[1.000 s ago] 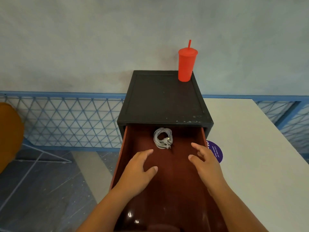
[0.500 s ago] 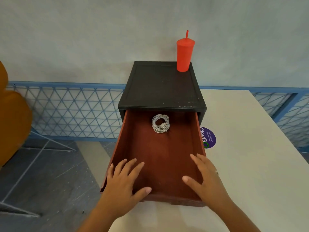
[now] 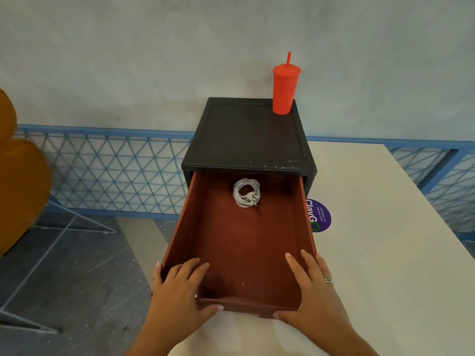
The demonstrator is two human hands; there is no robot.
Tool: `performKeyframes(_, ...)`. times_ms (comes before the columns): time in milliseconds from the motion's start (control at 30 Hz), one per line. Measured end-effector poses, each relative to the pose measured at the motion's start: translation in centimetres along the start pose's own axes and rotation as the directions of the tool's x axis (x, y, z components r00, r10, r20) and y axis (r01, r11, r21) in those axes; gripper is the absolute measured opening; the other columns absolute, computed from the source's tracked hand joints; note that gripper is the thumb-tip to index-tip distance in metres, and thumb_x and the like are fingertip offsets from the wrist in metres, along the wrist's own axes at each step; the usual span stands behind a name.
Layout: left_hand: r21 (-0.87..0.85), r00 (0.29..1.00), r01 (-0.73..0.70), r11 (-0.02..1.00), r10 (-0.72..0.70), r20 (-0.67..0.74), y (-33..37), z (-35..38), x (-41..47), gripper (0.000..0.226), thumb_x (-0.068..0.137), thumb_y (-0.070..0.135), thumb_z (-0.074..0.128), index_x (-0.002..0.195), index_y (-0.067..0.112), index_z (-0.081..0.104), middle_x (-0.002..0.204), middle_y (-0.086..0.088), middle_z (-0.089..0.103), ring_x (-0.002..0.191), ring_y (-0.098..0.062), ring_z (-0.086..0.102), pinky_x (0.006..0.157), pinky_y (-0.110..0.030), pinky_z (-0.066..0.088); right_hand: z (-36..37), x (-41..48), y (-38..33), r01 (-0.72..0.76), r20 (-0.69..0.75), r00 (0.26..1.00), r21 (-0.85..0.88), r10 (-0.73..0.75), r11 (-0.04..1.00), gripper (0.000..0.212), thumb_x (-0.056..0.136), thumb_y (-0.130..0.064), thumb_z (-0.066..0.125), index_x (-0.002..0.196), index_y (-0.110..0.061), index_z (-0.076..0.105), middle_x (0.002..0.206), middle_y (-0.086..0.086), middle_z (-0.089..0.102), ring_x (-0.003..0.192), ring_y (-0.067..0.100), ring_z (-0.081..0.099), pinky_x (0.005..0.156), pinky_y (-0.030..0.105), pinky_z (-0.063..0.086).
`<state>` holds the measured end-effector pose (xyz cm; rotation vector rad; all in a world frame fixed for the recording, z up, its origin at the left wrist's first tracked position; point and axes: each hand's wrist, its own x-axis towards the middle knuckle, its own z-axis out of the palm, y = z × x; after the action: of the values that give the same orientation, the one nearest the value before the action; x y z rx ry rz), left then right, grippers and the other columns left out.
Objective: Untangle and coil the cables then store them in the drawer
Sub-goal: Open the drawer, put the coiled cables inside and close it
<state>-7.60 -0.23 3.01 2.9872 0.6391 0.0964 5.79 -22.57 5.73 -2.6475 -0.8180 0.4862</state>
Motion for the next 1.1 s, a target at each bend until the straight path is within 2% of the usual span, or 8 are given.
performKeyframes(133, -0.027, 1.000, 0.010, 1.000, -0.011, -0.030, -0.2, -0.2, 1.1, 0.079, 0.048, 0.085, 0.040, 0.103, 0.034, 0.066, 0.108, 0.012, 0.067, 0.093, -0.015, 0.067, 0.086, -0.060, 0.045, -0.4, 0.8, -0.1, -0.007, -0.027, 1.000, 0.037, 0.008, 0.999, 0.110, 0.063, -0.062, 0.070, 0.143, -0.042, -0.003, 0.154, -0.012, -0.008, 0.143, 0.019, -0.014, 0.115, 0.038, 0.020)
performKeyframes(233, -0.034, 1.000, 0.015, 0.999, -0.016, -0.022, -0.3, -0.4, 2.6, 0.081, 0.049, 0.084, 0.039, 0.107, 0.034, 0.065, 0.114, 0.009, 0.065, 0.101, -0.019, 0.065, 0.088, -0.060, 0.044, -0.9, 2.0, -0.1, -0.004, -0.062, 0.998, 0.059, 0.008, 0.998, 0.110, 0.063, -0.061, 0.071, 0.143, -0.042, -0.002, 0.154, -0.012, -0.006, 0.144, 0.018, -0.011, 0.115, 0.038, 0.022)
performKeyframes(367, -0.062, 0.999, 0.040, 0.997, -0.042, -0.031, -0.3, -0.3, 4.9, 0.093, 0.048, 0.086, 0.043, 0.126, 0.035, 0.050, 0.135, 0.003, 0.052, 0.121, -0.025, 0.052, 0.099, -0.057, 0.035, -1.5, 4.0, 0.3, 0.001, -0.096, 0.995, 0.077, 0.006, 0.997, 0.111, 0.063, -0.059, 0.072, 0.144, -0.039, 0.000, 0.155, -0.009, -0.004, 0.144, 0.019, -0.009, 0.115, 0.038, 0.023)
performKeyframes(500, -0.038, 0.997, 0.023, 0.999, -0.025, -0.068, -0.4, -0.3, 7.3, 0.095, 0.051, 0.087, 0.043, 0.130, 0.035, 0.041, 0.139, -0.001, 0.048, 0.124, -0.030, 0.049, 0.098, -0.057, 0.037, -2.1, 6.3, 0.5, 0.012, -0.117, 0.993, 0.056, -0.006, 0.998, 0.111, 0.064, -0.059, 0.072, 0.145, -0.039, -0.001, 0.157, -0.007, -0.007, 0.144, 0.020, -0.012, 0.115, 0.039, 0.021)
performKeyframes(633, -0.030, 0.996, 0.006, 1.000, -0.009, -0.086, -0.5, -0.1, 9.6, 0.096, 0.053, 0.088, 0.041, 0.133, 0.035, 0.041, 0.142, -0.002, 0.045, 0.128, -0.031, 0.045, 0.100, -0.057, 0.035, -2.9, 8.5, 0.9, 0.025, -0.125, 0.992, 0.003, -0.024, 1.000, 0.109, 0.065, -0.062, 0.069, 0.145, -0.039, -0.001, 0.157, -0.007, -0.008, 0.145, 0.023, -0.010, 0.115, 0.042, 0.020)
performKeyframes(833, -0.073, 0.996, -0.031, 0.997, 0.025, -0.084, -1.7, -0.2, 13.8, 0.102, 0.053, 0.087, 0.037, 0.141, 0.036, 0.031, 0.154, 0.001, 0.024, 0.142, -0.029, 0.019, 0.111, -0.055, 0.016, -3.5, 12.2, 0.6, 0.057, -0.148, 0.986, -0.103, -0.072, 0.993, 0.102, 0.071, -0.064, 0.061, 0.145, -0.039, -0.004, 0.157, -0.007, -0.011, 0.145, 0.024, -0.012, 0.115, 0.045, 0.014)
performKeyframes(1000, -0.052, 0.991, -0.074, 0.996, 0.068, -0.112, -2.2, 0.0, 17.7, 0.106, 0.055, 0.087, 0.036, 0.145, 0.034, 0.019, 0.157, -0.002, 0.016, 0.145, -0.030, 0.006, 0.112, -0.053, 0.009, -4.3, 15.8, 0.8, 0.093, -0.172, 0.977, -0.191, -0.127, 0.977, 0.097, 0.074, -0.066, 0.055, 0.145, -0.038, -0.004, 0.157, -0.005, -0.012, 0.144, 0.025, -0.014, 0.116, 0.047, 0.007)
performKeyframes(1100, -0.032, 0.987, -0.087, 0.996, 0.082, -0.136, -2.2, 0.1, 19.9, 0.109, 0.056, 0.088, 0.030, 0.146, 0.033, 0.002, 0.159, -0.003, 0.006, 0.143, -0.029, -0.008, 0.110, -0.050, -0.001, -4.8, 18.1, 1.0, 0.091, -0.194, 0.969, -0.292, -0.152, 0.952, 0.101, 0.072, -0.072, 0.050, 0.145, -0.034, -0.008, 0.157, -0.001, -0.013, 0.144, 0.026, -0.014, 0.115, 0.046, 0.000)
